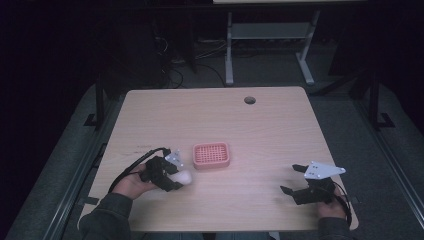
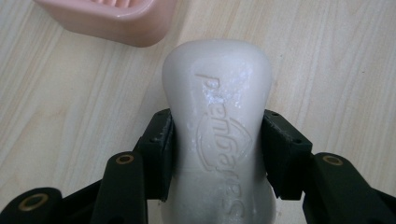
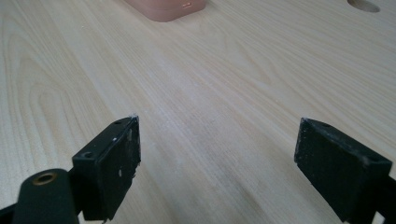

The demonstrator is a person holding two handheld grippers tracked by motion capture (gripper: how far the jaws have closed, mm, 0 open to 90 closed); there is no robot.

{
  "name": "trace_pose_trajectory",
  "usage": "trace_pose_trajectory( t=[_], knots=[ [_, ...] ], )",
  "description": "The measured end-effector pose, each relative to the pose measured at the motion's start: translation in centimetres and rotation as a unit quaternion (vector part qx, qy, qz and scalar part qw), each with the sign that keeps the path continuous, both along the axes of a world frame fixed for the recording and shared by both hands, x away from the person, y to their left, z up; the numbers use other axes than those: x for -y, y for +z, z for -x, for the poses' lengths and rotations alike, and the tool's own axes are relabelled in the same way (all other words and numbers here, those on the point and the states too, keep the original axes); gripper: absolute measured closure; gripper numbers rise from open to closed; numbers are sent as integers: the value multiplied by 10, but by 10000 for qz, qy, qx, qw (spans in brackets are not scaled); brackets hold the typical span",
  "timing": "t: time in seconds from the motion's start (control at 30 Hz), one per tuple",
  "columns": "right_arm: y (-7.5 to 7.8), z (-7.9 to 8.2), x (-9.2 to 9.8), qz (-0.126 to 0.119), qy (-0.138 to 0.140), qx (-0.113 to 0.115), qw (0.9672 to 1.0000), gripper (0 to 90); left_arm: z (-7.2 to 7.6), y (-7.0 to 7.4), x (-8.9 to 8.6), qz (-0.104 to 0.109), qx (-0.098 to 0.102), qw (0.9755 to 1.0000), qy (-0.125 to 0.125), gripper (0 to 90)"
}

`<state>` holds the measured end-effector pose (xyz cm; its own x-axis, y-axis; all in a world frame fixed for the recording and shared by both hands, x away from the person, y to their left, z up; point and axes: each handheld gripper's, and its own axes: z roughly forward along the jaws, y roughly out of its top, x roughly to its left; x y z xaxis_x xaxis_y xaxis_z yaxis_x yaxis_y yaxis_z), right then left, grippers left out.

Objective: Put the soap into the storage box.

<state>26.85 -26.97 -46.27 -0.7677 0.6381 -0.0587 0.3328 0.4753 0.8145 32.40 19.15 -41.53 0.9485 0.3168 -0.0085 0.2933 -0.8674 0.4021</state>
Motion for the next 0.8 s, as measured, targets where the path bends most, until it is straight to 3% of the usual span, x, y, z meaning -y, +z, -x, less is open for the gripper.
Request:
trace_pose_trajectory(
  t=[0.8],
  knots=[
    [-1,0,2,-84,12,-8,10000,137,-18,12,17,-2,-5,9999,-151,494]
  ],
)
